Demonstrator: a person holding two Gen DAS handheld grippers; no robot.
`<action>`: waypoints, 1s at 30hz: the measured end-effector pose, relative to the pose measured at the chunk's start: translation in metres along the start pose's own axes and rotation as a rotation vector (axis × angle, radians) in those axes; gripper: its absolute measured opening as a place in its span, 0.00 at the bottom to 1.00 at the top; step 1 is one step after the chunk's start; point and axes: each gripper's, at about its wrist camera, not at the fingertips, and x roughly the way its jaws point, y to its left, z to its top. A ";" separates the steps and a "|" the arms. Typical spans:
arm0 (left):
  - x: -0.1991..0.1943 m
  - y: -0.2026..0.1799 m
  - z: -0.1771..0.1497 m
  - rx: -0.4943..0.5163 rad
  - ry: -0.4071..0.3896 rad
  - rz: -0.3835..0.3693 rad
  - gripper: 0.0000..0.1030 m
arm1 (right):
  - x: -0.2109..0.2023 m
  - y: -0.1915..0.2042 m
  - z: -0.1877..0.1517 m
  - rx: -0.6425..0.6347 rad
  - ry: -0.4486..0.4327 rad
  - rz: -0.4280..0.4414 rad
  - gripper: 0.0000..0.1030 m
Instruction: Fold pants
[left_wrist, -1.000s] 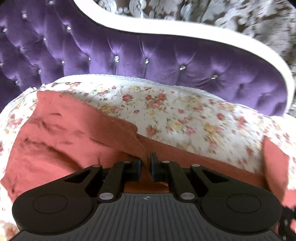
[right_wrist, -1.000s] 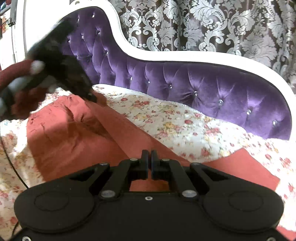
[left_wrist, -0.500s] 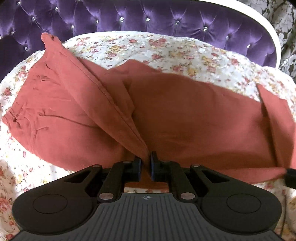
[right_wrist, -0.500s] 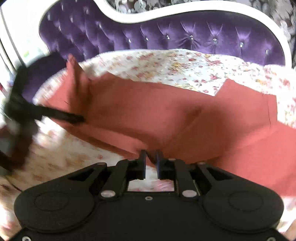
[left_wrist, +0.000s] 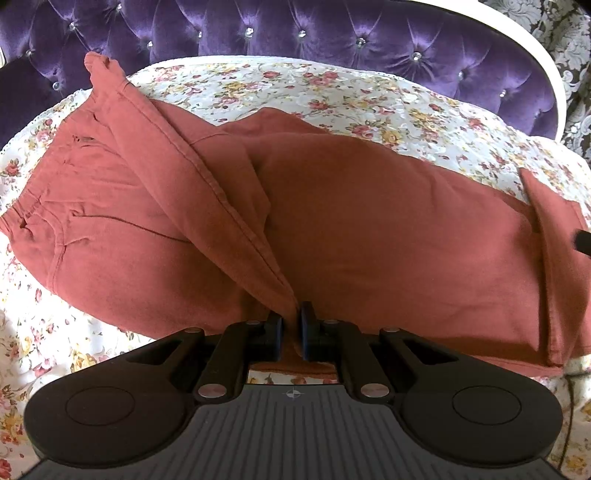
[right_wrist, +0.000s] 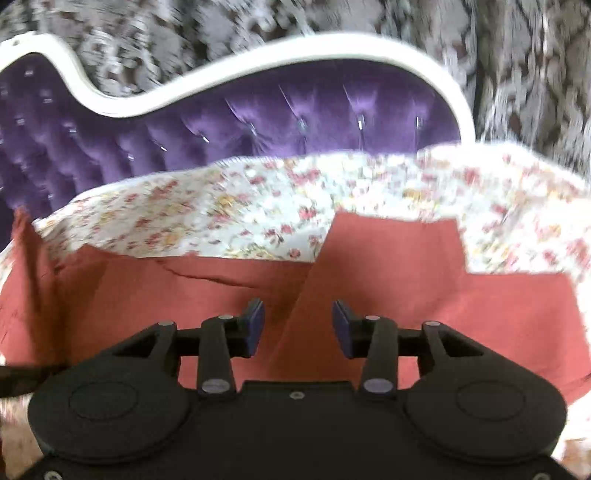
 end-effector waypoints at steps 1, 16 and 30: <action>0.000 0.000 0.001 -0.001 0.000 -0.001 0.09 | 0.009 -0.002 0.001 0.010 0.010 -0.006 0.50; 0.002 0.000 0.002 -0.004 0.001 -0.004 0.09 | 0.077 0.015 0.025 -0.056 0.093 -0.240 0.50; 0.001 -0.005 0.001 0.003 -0.006 0.018 0.09 | 0.085 0.013 0.029 -0.084 0.113 -0.269 0.33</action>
